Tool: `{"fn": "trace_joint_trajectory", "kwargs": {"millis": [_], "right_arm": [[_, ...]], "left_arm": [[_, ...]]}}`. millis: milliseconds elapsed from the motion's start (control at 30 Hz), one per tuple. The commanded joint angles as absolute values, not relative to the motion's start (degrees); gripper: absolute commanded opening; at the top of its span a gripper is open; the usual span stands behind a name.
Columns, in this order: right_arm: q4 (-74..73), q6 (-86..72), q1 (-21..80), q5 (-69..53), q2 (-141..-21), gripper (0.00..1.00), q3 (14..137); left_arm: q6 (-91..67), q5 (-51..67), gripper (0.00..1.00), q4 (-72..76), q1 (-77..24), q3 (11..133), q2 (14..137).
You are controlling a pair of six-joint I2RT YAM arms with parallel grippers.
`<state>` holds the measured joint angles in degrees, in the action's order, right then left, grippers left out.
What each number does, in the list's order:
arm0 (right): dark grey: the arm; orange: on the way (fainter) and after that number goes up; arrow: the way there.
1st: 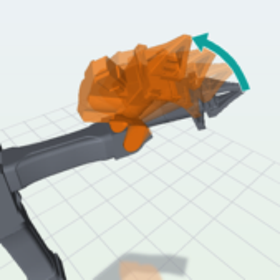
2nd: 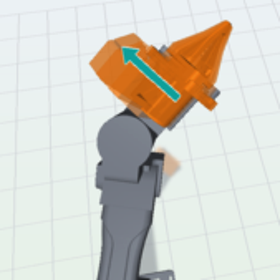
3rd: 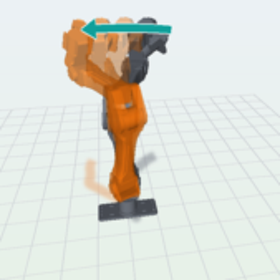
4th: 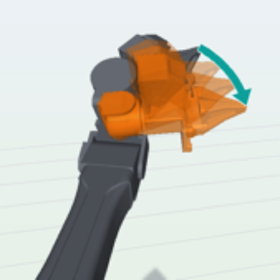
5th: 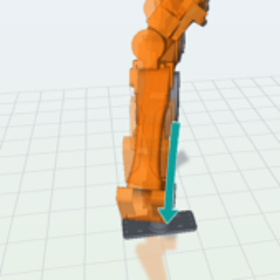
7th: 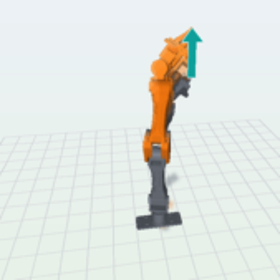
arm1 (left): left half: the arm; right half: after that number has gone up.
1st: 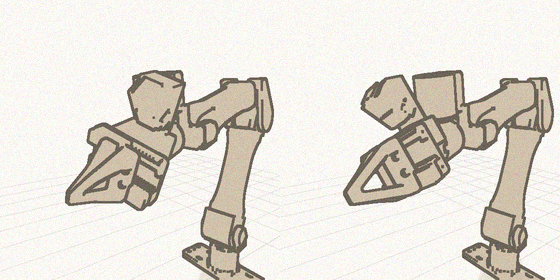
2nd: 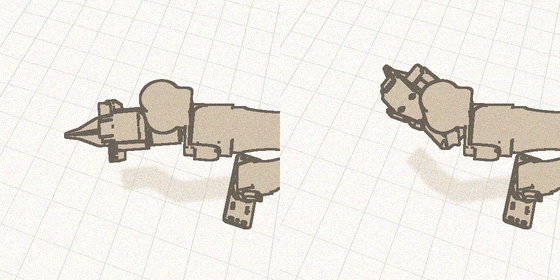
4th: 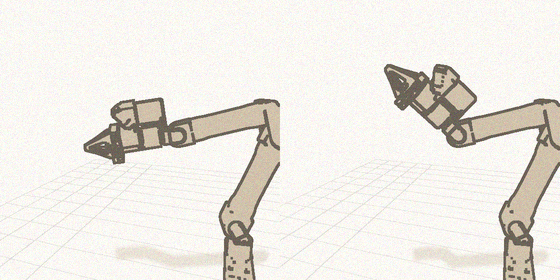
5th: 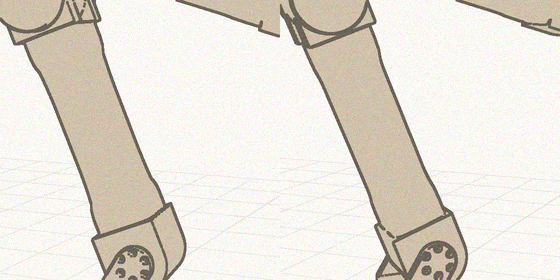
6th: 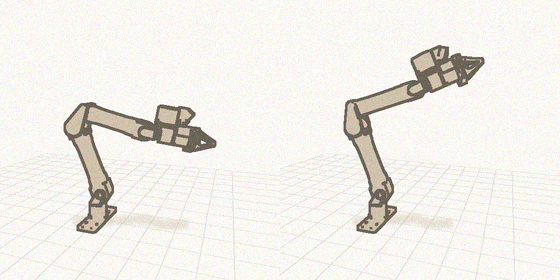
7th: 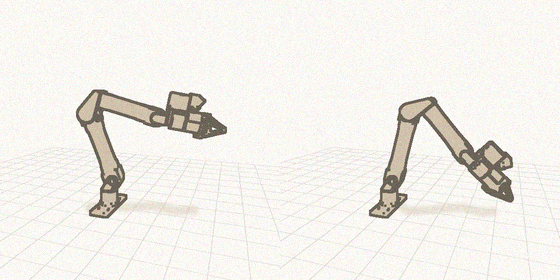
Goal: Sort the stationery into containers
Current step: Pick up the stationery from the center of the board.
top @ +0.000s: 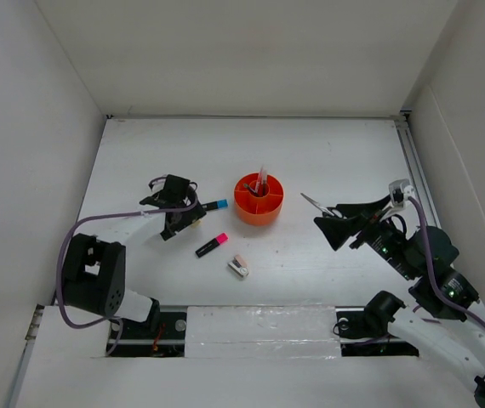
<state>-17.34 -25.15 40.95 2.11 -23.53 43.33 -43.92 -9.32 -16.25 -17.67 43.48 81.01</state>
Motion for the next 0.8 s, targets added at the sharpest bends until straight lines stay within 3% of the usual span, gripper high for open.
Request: {"fn": "trace_joint_trajectory", "kwargs": {"millis": [0,133,367,767], "right_arm": [[-13.18,-24.08,41.31,0.35,-22.76,0.99,43.24],[-13.18,-24.08,41.31,0.35,-22.76,0.99,43.24],[-13.71,-23.55,41.31,-0.18,-20.92,0.99,43.24],[-14.77,-22.50,41.31,1.66,-19.34,0.99,43.24]], "left_arm": [[-42.80,-8.79,0.94,-15.21,-18.37,47.45,81.73],[-42.80,-9.93,0.90,-16.52,-18.90,50.09,83.75],[-42.80,-10.46,0.73,-19.34,-19.42,52.91,88.33],[-41.57,-9.84,0.61,-19.86,-19.42,51.86,90.51]]}}
